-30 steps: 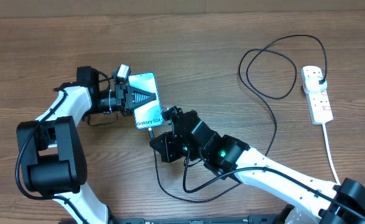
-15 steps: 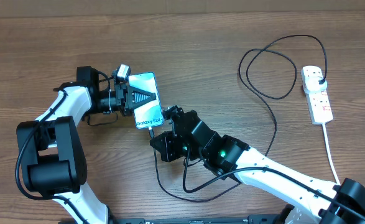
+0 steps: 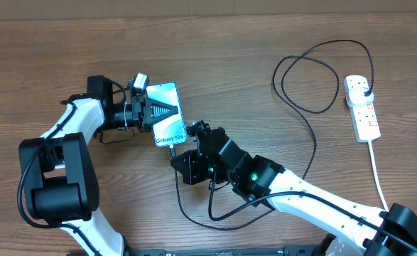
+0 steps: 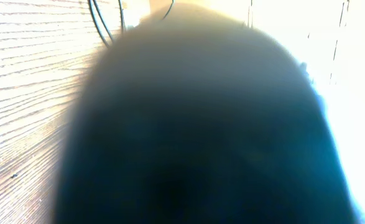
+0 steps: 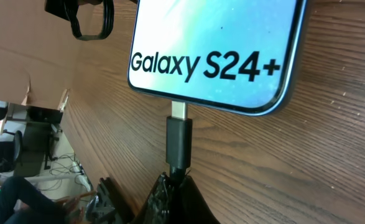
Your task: Plug charger to phone and switch on socket
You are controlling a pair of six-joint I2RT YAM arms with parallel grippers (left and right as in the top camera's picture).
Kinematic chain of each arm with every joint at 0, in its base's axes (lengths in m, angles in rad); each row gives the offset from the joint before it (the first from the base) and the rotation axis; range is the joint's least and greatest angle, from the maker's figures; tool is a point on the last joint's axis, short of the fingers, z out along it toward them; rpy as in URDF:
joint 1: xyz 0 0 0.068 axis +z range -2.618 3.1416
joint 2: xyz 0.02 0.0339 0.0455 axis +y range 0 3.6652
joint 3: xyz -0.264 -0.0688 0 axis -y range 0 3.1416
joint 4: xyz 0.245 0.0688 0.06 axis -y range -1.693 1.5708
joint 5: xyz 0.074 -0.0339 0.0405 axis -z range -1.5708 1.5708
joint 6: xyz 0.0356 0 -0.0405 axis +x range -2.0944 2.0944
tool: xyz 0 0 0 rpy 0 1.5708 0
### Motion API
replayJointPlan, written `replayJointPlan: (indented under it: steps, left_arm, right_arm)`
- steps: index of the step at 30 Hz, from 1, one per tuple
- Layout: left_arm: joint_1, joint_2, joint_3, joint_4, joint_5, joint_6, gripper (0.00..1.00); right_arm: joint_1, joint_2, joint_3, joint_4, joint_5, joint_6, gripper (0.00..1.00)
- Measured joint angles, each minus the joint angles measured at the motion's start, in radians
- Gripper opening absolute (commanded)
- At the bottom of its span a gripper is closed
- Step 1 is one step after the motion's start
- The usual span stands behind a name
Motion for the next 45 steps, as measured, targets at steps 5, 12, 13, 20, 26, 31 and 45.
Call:
replayJointPlan:
  steps: [5, 12, 13, 20, 26, 31, 45]
  left_arm:
    - [0.0, 0.0, 0.0, 0.0, 0.0, 0.0, 0.04]
    - [0.0, 0.0, 0.0, 0.003, 0.001, 0.0, 0.04]
    - [0.0, 0.0, 0.0, 0.003, 0.001, 0.0, 0.04]
    - [0.0, 0.0, 0.0, 0.003, 0.003, 0.0, 0.04]
    - [0.0, 0.0, 0.0, 0.007, 0.003, 0.0, 0.04]
    - [0.0, 0.0, 0.0, 0.016, 0.003, 0.0, 0.04]
    - [0.017, 0.0, 0.0, 0.018, 0.003, 0.0, 0.04]
  right_arm:
    - [0.001, 0.0, 0.0, -0.016, 0.028, 0.012, 0.04]
    - [0.002, 0.0, 0.0, -0.02, 0.05, 0.013, 0.04]
    - [0.002, 0.0, 0.0, -0.021, 0.053, 0.013, 0.04]
    - [0.002, 0.0, -0.002, -0.021, 0.064, 0.013, 0.04]
    - [0.002, 0.0, -0.002, -0.021, 0.064, 0.016, 0.04]
    - [0.002, 0.0, -0.002, -0.02, 0.068, 0.042, 0.04]
    - [0.002, 0.001, -0.002, 0.001, 0.07, 0.062, 0.04]
